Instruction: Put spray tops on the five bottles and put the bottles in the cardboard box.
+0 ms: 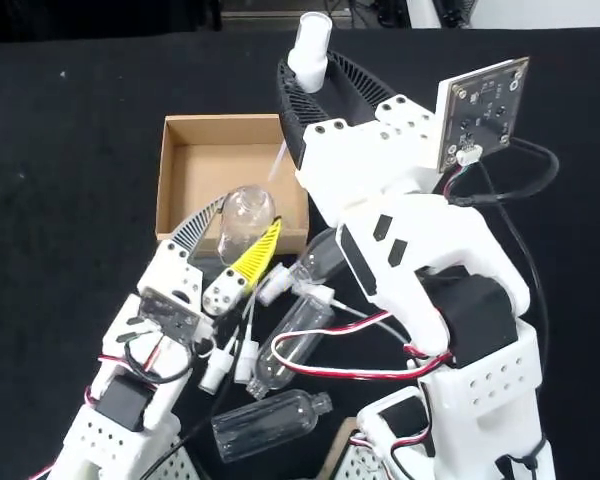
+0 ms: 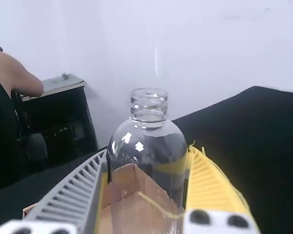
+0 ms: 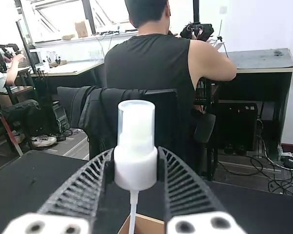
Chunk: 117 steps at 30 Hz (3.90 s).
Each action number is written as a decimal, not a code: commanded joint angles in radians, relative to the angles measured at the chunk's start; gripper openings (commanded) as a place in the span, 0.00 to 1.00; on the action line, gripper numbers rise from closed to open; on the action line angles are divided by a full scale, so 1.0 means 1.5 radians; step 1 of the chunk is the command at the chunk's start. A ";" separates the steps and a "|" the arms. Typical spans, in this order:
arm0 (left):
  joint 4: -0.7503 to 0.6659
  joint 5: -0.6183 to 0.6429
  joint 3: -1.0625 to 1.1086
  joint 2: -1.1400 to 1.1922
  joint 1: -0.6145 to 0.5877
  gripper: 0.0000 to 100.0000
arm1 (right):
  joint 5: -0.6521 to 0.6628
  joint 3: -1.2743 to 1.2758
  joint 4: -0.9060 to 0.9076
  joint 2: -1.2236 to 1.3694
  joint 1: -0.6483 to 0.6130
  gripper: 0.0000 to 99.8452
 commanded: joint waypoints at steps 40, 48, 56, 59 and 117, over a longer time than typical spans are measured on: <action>-0.014 0.021 0.015 0.005 -0.007 0.03 | 0.019 0.093 -0.064 -0.096 -0.087 0.03; -0.014 0.021 0.015 0.005 -0.007 0.03 | 0.080 0.132 -0.068 -0.098 -0.088 0.02; -0.014 0.021 0.015 0.005 -0.007 0.03 | 0.083 0.135 -0.066 -0.095 -0.090 0.03; -0.014 0.021 0.015 0.005 -0.007 0.03 | 0.080 0.138 -0.058 -0.098 -0.091 0.03; -0.032 0.024 0.014 -0.001 -0.038 0.03 | 0.126 0.812 -0.386 -0.094 0.351 0.20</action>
